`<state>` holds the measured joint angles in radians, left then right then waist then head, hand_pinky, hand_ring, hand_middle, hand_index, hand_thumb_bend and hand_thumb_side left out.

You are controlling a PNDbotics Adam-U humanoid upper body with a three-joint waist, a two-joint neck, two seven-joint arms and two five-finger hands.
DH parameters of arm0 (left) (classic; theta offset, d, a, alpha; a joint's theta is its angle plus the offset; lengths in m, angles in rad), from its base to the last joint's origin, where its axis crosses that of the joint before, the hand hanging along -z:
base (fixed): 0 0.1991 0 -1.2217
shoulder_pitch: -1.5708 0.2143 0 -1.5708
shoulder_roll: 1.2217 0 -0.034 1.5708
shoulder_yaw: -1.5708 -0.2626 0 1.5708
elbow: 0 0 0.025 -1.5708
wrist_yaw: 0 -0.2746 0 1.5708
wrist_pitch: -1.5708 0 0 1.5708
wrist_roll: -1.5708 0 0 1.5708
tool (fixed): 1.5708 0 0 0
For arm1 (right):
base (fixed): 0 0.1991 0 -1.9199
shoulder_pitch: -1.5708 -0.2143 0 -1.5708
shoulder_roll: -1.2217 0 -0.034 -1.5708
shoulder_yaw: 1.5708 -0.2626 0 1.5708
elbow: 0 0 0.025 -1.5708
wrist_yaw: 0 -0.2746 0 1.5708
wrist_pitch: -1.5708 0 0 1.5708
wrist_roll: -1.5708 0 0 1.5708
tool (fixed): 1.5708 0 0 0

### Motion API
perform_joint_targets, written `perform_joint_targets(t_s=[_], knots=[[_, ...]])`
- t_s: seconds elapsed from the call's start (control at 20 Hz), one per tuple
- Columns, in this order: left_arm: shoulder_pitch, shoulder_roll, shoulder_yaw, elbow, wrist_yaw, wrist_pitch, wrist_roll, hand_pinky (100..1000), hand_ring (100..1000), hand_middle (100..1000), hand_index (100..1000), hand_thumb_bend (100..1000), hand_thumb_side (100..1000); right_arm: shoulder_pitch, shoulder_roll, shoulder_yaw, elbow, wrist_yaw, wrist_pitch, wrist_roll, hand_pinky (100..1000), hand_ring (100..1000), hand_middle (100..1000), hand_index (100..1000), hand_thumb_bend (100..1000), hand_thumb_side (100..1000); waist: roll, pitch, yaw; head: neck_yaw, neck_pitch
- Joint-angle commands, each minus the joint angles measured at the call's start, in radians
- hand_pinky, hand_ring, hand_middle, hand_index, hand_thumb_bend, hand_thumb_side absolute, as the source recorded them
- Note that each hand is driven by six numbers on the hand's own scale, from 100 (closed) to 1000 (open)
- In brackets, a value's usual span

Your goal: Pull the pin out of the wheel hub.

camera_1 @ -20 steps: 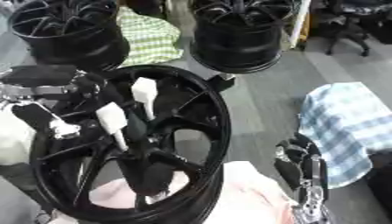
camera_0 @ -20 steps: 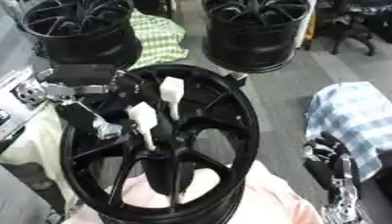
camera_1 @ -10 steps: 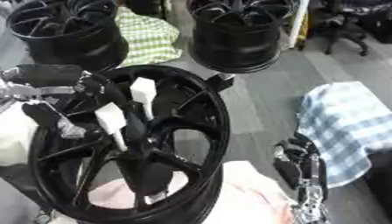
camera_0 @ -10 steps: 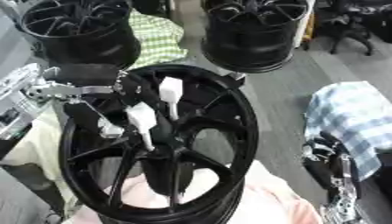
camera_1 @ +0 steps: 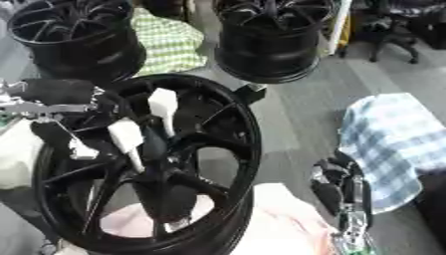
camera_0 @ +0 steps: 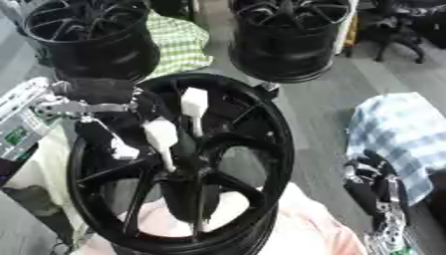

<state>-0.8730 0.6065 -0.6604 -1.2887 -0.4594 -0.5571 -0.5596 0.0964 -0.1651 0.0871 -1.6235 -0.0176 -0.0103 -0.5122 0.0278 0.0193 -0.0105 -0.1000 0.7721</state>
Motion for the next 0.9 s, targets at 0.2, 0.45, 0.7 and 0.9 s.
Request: perform_joint_targets(t_s=[0.2,0.45,0.7,0.9], knots=[[-0.014,0.001,0.011,0.017,-0.010,-0.350,-0.347,516,100,710,862,246,554,-0.013,-0.019,0.002,-0.009,-0.004,-0.001,0.003,720,655,710,823,100,174,-0.003,-0.007,-0.002,-0.004,-0.002],[-0.009,-0.008,0.002,0.031,0.020,-0.350,-0.347,502,100,659,830,160,520,-0.015,-0.019,0.003,-0.009,-0.006,-0.001,0.004,721,655,710,823,100,176,-0.003,-0.007,-0.005,-0.003,-0.002],[-0.005,-0.014,0.000,0.062,0.070,-0.350,-0.347,464,100,551,750,100,479,-0.016,-0.019,0.002,-0.008,-0.008,-0.001,0.003,720,655,709,823,100,176,-0.003,-0.008,-0.007,-0.004,-0.002],[-0.009,-0.015,0.019,0.075,0.155,-0.350,-0.347,425,100,468,681,100,407,-0.016,-0.019,0.002,-0.008,-0.009,-0.002,0.002,721,655,709,823,100,176,-0.004,-0.009,-0.006,-0.005,-0.002]])
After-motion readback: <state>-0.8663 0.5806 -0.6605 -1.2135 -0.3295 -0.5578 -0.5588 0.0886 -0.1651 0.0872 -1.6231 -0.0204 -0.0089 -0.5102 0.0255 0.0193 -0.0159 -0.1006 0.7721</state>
